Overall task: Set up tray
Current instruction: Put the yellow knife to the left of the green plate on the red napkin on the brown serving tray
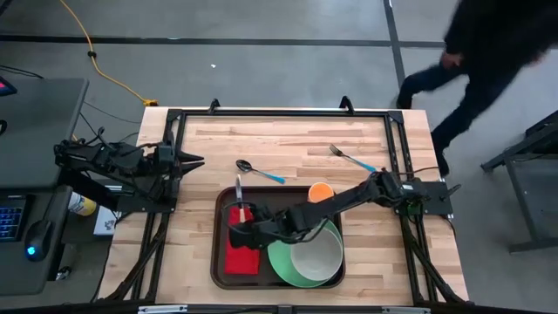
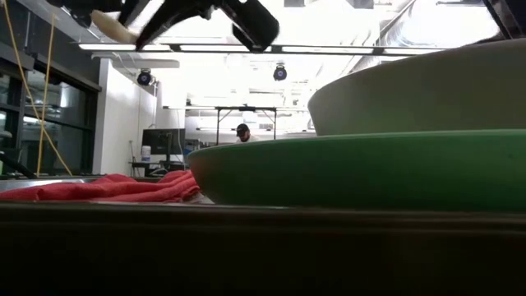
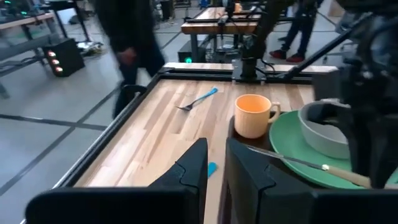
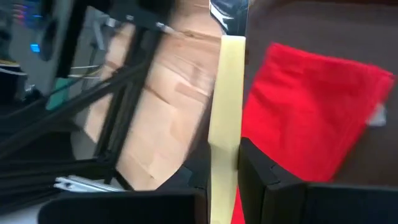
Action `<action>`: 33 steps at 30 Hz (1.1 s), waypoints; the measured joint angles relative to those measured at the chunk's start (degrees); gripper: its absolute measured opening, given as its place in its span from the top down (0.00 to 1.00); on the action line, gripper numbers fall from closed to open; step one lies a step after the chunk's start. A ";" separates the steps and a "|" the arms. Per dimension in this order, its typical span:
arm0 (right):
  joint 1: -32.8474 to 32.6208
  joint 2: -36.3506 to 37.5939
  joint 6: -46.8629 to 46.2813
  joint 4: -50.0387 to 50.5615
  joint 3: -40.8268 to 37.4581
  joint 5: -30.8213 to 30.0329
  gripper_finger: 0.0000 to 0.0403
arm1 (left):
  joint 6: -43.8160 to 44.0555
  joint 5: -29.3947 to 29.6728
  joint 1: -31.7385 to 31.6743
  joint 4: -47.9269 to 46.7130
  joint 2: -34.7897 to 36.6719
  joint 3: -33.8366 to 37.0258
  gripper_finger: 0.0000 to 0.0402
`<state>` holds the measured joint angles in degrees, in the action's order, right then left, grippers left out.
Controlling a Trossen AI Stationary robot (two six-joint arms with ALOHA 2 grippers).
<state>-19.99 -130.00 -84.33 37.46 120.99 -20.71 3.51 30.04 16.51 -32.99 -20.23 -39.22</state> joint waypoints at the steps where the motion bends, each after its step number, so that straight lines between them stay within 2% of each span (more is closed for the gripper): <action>1: -0.32 -0.29 -1.38 0.71 0.02 0.00 0.93 | 0.00 0.72 0.00 0.02 0.00 0.00 0.78; 4: -1.56 -1.31 -5.57 3.42 -0.04 0.47 0.93 | -0.01 2.72 0.00 -0.07 0.00 0.00 0.78; 14: -4.21 -5.36 -12.82 -0.71 -0.03 4.73 0.93 | -0.63 8.04 0.00 -0.14 -0.02 0.00 0.78; 24: -3.92 -7.05 -14.16 -1.30 -0.02 6.13 0.93 | -0.61 8.62 0.00 -0.24 -0.02 0.00 0.78; 29: -3.88 -7.07 -15.09 0.06 -0.04 7.71 0.95 | -0.24 8.77 0.00 -0.17 -0.02 0.00 0.78; 31: -3.89 -7.58 -15.55 -0.17 0.11 8.02 1.00 | -0.22 9.22 0.00 -0.17 -0.02 0.00 0.78; 33: -3.89 -8.37 -15.89 -0.14 0.00 8.92 0.98 | -0.22 9.52 0.00 -0.17 -0.02 0.00 0.78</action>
<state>-23.88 -138.37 -100.22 37.32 120.99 -11.79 3.29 39.56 16.51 -33.16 -20.25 -39.22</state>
